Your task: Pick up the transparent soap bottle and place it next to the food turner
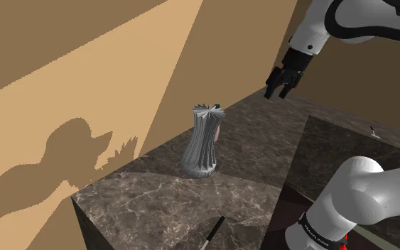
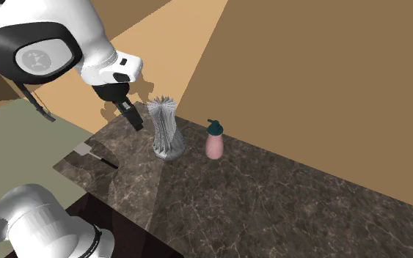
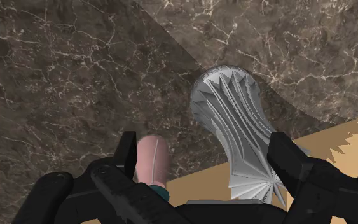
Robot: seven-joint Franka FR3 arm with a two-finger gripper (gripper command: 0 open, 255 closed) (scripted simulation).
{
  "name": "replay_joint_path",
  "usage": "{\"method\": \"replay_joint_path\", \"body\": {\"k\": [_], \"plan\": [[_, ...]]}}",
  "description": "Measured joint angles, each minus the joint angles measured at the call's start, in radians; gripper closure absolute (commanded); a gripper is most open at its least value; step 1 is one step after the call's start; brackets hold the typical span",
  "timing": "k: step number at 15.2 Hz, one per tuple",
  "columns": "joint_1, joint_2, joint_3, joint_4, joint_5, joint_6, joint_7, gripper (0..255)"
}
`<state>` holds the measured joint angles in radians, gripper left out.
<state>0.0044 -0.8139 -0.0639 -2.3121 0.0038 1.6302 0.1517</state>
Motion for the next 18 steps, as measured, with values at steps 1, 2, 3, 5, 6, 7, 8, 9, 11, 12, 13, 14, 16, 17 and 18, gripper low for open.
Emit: {"method": "replay_joint_path", "body": {"k": [1,2,3,5,6,7,8,9,11,12,13,14,16,17,18], "plan": [[0.000,0.000,0.000,0.000,0.000,0.000,0.000,0],[0.000,0.008,-0.006,-0.006,-0.004,0.015,-0.009,0],[0.001,0.028,-0.016,-0.014,-0.010,0.044,-0.025,0],[0.003,0.057,-0.035,-0.037,-0.022,0.103,-0.059,0],[0.004,0.081,-0.047,-0.051,-0.029,0.143,-0.078,0],[0.007,0.101,-0.053,-0.054,-0.032,0.170,-0.091,0],[0.011,0.135,-0.061,-0.049,-0.035,0.203,-0.107,0],[0.014,0.161,-0.071,-0.058,-0.038,0.242,-0.125,0],[0.018,0.217,-0.093,-0.056,-0.044,0.304,-0.163,0],[0.020,0.244,-0.106,-0.053,-0.047,0.332,-0.184,0],[0.024,0.270,-0.113,-0.058,-0.048,0.366,-0.199,0],[0.027,0.299,-0.123,-0.056,-0.048,0.397,-0.218,0],[0.037,0.383,-0.145,-0.034,-0.043,0.466,-0.258,0],[0.040,0.410,-0.154,-0.027,-0.040,0.491,-0.277,0],[0.044,0.445,-0.165,-0.016,-0.036,0.519,-0.298,0]]}}
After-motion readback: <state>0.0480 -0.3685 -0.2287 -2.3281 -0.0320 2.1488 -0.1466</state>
